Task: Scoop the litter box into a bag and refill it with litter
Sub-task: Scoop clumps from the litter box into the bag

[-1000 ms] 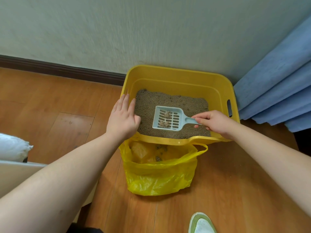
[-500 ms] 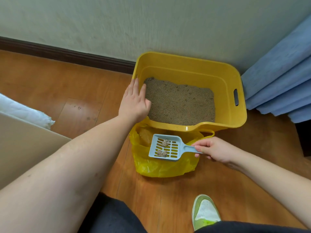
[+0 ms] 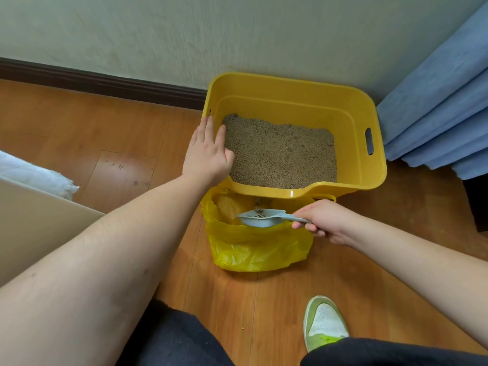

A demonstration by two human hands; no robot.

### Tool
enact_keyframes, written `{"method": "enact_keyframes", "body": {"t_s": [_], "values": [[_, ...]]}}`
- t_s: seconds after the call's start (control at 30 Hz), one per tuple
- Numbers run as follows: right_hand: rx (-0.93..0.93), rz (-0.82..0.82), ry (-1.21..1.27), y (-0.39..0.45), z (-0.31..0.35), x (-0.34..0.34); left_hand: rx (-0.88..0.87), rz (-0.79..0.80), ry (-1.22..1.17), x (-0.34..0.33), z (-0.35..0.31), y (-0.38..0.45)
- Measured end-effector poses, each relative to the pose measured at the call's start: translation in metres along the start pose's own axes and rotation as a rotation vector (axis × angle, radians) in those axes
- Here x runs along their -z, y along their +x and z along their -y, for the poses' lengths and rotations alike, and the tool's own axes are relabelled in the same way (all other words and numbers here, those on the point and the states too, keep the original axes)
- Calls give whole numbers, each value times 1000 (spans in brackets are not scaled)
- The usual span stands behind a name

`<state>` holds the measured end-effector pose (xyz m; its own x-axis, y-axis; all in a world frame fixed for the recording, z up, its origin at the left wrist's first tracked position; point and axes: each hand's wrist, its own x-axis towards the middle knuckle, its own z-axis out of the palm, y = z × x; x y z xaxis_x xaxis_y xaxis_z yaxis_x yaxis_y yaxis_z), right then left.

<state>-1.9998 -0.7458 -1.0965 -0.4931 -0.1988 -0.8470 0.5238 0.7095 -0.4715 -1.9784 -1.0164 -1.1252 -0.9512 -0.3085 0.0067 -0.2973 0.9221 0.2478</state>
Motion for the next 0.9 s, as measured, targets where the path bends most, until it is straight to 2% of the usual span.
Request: {"method": "enact_keyframes", "body": {"t_s": [0.07, 0.2, 0.3, 0.43, 0.6, 0.8, 0.9], "values": [[-79, 56, 102, 4, 7, 1, 0, 2, 3, 0, 0, 0], [-290, 201, 476, 10, 16, 8, 1, 3, 8, 0, 0, 0], [-372, 254, 573, 11, 17, 17, 0, -6, 9, 0, 0, 0], [-385, 238, 578, 9, 17, 23, -3, -6, 11, -1, 0, 0], [-315, 200, 470, 0, 18, 21, -7, -2, 12, 0, 0, 0], [-237, 189, 492, -8, 11, 19, 5, 1, -1, 0, 0, 0], [-170, 150, 350, -16, 9, 19, -4, 3, 10, 0, -1, -1]]}}
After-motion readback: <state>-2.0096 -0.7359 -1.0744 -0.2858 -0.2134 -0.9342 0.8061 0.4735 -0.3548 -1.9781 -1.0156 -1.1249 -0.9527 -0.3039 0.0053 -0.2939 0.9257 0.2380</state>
